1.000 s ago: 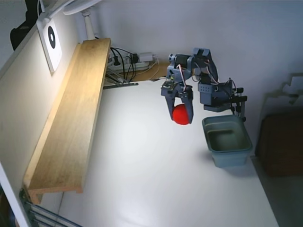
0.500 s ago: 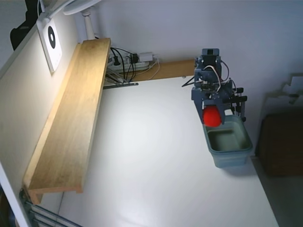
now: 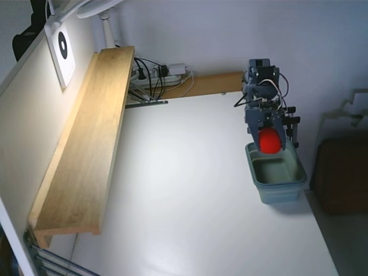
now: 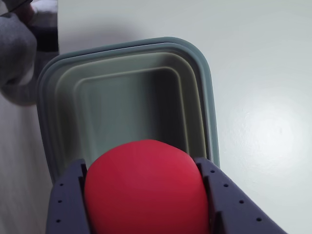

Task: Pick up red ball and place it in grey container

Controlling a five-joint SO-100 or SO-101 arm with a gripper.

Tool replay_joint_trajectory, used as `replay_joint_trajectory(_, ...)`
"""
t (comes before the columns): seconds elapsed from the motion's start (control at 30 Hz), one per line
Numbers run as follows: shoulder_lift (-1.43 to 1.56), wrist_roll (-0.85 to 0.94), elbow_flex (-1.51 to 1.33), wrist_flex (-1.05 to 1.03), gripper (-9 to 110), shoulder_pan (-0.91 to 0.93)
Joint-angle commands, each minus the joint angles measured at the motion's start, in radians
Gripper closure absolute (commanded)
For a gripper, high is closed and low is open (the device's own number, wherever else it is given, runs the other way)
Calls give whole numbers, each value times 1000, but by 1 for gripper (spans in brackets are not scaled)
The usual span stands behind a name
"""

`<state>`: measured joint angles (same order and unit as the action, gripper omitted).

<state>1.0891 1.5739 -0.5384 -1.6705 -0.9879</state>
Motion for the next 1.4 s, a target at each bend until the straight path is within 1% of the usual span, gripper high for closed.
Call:
replay_joint_trajectory(0.0, 37, -3, 45, -9, 63, -13)
replay_joint_trajectory(0.77, 49, -3, 35, -10, 64, 6)
replay_joint_trajectory(1.07, 109, -3, -17, -14, 67, 102)
replay_joint_trajectory(1.37, 209, -3, -104, -21, 71, 262)
